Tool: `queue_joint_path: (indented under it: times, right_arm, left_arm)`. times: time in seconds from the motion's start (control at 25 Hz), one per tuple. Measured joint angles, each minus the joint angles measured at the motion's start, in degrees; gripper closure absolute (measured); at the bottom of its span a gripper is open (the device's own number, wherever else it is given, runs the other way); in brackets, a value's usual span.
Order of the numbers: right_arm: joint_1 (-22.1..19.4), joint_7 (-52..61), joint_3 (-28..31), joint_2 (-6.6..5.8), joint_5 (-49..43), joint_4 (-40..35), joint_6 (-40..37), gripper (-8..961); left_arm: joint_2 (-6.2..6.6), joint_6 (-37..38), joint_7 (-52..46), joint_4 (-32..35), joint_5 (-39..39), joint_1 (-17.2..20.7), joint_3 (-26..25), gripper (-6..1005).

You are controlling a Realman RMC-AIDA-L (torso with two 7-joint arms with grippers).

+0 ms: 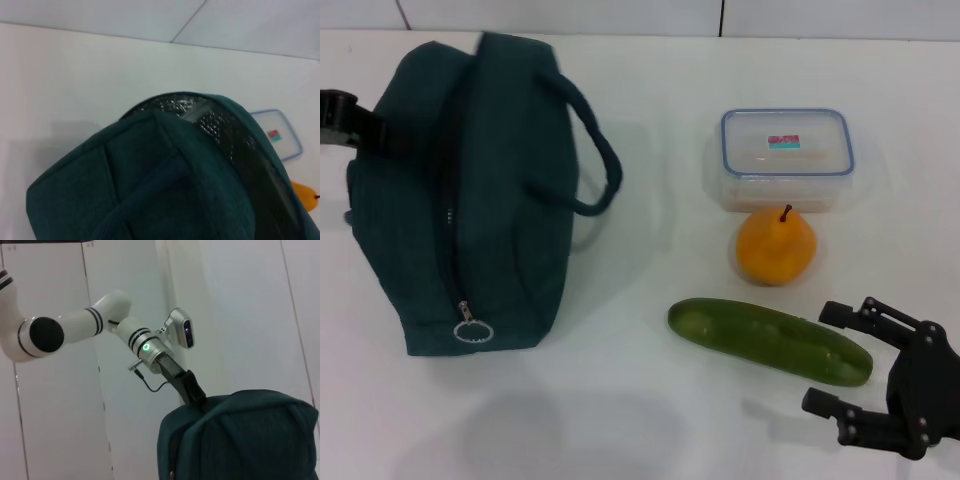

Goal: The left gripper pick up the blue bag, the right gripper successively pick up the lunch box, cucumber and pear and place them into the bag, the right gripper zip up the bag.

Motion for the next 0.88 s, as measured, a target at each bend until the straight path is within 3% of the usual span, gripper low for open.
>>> queue_joint_path:
  times: [0.2,0.44,0.88]
  right_arm:
    - [-0.3,0.0,0.0,0.00,2.4,0.8,-0.5,93]
    - [-0.9,1.6,0.0,-0.16,9.3,3.1,-3.5,93]
    - [-2.5,33.3,0.0,-0.27,35.1,11.2,-4.3,94]
  left_arm:
    - [-0.02,0.4,-1.6,-0.1,-2.8,-0.2,0.0,960]
    - [-0.13,0.8,-3.9,-2.0,-11.1,0.3,0.0,961]
    - [-1.18,0.8,-5.9,-3.8,-13.2,-0.3,0.2,960]
